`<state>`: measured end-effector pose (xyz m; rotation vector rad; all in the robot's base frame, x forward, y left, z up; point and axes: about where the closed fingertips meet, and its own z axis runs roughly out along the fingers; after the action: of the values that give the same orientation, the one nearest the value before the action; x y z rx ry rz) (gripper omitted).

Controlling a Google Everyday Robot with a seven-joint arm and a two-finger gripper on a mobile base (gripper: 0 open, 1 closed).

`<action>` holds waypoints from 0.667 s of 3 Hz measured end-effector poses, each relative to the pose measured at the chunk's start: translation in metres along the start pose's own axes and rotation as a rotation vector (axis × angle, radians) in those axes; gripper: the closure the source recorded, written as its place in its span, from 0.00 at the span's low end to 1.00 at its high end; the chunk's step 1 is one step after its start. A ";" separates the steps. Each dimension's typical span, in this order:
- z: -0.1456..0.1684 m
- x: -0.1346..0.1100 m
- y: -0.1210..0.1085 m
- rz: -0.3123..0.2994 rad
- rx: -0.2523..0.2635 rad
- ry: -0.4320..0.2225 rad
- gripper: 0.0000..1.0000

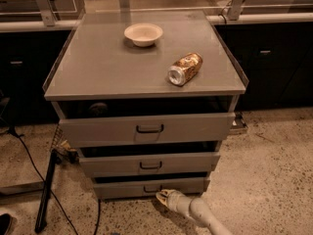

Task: Close bottom drawer

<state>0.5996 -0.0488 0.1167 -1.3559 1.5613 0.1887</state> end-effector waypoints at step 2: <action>-0.038 0.014 0.016 0.121 -0.224 0.017 1.00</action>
Offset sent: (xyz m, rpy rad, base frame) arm -0.0727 -0.0545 0.0092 0.0457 0.4345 0.1595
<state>0.5675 -0.0778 0.1168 -1.4368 1.6765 0.4386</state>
